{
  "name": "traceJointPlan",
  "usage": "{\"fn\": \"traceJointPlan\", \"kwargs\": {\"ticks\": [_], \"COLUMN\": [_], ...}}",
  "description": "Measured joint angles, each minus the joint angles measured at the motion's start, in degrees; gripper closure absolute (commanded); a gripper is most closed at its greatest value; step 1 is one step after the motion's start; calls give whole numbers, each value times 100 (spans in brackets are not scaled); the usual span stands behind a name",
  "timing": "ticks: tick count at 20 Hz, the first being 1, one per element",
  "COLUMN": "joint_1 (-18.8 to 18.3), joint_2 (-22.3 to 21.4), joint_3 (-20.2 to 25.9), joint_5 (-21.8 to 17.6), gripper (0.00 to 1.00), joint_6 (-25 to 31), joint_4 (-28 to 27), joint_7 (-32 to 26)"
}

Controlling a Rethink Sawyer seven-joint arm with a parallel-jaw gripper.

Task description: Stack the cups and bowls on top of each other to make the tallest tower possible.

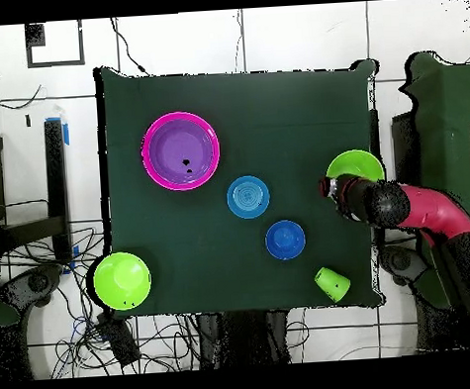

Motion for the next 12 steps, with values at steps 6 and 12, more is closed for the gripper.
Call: {"fn": "traceJointPlan", "kwargs": {"ticks": [6, 12], "joint_1": [99, 148], "joint_2": [180, 301], "joint_3": [-190, -277], "joint_5": [50, 149], "gripper": [0, 0], "joint_6": [-330, -488], "joint_4": [0, -2], "joint_7": [0, 0]}}
